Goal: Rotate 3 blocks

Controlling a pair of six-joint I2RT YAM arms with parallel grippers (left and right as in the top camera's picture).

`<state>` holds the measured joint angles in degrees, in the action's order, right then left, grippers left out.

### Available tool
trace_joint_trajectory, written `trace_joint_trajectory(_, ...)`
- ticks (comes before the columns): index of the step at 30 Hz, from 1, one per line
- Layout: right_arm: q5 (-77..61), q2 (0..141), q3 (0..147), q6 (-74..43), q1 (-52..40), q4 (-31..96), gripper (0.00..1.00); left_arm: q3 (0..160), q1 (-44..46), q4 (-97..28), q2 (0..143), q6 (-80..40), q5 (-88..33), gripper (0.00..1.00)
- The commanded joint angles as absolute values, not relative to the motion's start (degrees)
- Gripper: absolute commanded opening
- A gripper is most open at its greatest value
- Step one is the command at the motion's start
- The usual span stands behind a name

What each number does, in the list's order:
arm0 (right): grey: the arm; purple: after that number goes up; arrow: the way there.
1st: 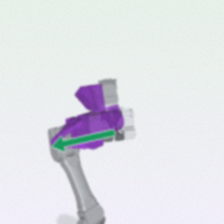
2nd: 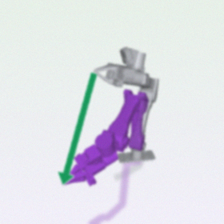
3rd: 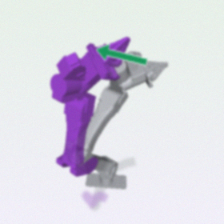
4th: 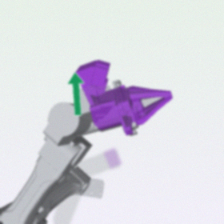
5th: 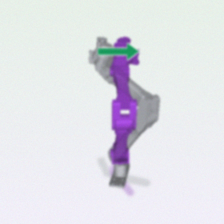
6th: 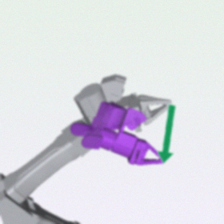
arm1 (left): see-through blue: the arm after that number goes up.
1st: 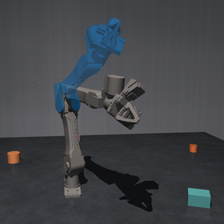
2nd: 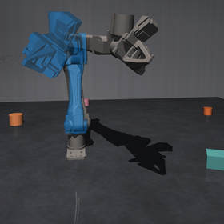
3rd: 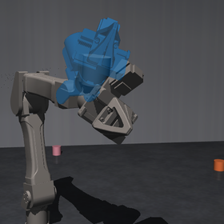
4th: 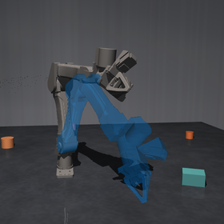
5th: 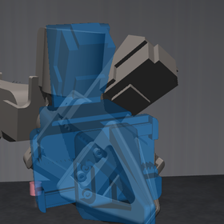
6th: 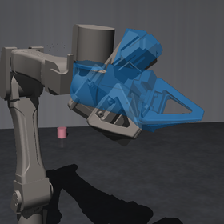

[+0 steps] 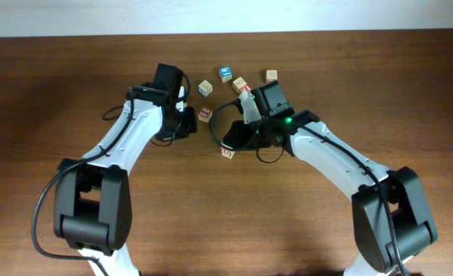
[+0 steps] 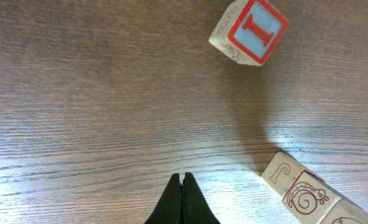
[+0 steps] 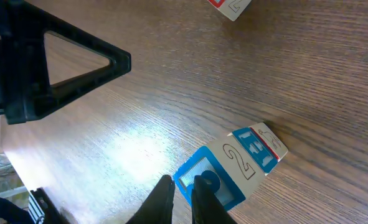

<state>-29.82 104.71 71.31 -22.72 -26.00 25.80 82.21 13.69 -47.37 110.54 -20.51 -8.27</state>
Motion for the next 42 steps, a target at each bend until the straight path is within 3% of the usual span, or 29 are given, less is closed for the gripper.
trace_joint_trajectory(1, -26.79, 105.56, 71.4, -22.81, -26.3, 27.27, 0.18, 82.78, 13.72, -47.64, 109.58, -19.62, -7.22, 0.0)
trace_joint_trajectory(8, -31.07, 105.56, 75.26, -21.47, -26.3, 30.02, 0.28, 82.78, 13.72, -47.64, 109.58, -19.62, -7.2, 0.0)
trace_joint_trajectory(16, -33.26, 104.25, 80.4, -20.4, -26.24, 33.08, 0.31, 83.18, 13.69, -47.97, 109.23, -19.57, -7.16, 0.0)
trace_joint_trajectory(18, -31.94, 100.44, 83.53, -17.74, -26.24, 37.67, 0.45, 85.69, 13.69, -50.89, 105.38, -18.17, -5.93, 0.0)
trace_joint_trajectory(22, -20.21, 86.61, 88.95, -13.72, -26.24, 51.11, 0.5, 87.46, 13.72, -56.58, 90.06, -11.49, -5.91, 0.0)
trace_joint_trajectory(24, -12.01, 77.87, 89.12, -13.74, -26.24, 57.95, 0.52, 87.46, 13.72, -60.25, 83.59, -6.26, -5.91, 0.11)
trace_joint_trajectory(25, -6.9, 72.69, 89.12, -13.78, -26.24, 62.67, 0.67, 87.46, 13.72, -63.44, 80.25, -5.43, -5.91, 0.3)
trace_joint_trajectory(26, -2.17, 68.14, 89.12, -14.0, -26.24, 67.26, 0.88, 87.46, 13.72, -65.58, 78.56, -5.45, -5.96, 0.99)
trace_joint_trajectory(27, 1.26, 64.4, 89.12, -15.59, -26.24, 70.96, 0.98, 87.46, 13.72, -66.57, 77.47, -5.45, -5.96, 0.99)
trace_joint_trajectory(32, 6.79, 49.95, 89.1, -20.88, -26.24, 82.83, 0.98, 87.44, 13.72, -66.74, 77.12, -5.48, -6.15, 0.99)
trace_joint_trajectory(38, 7.16, 49.28, 89.06, -17.85, -26.24, 85.19, 0.98, 87.44, 13.72, -66.74, 77.12, -5.48, -6.15, 0.99)
trace_joint_trajectory(40, 12.25, 49.01, 88.42, -17.87, -26.85, 81.56, 0.98, 87.44, 13.72, -66.74, 77.12, -5.48, -6.13, 0.99)
trace_joint_trajectory(42, 13.65, 46.22, 83.24, -15.88, -22.13, 67.85, 0.98, 87.44, 13.72, -66.74, 77.12, -5.48, -6.15, 0.99)
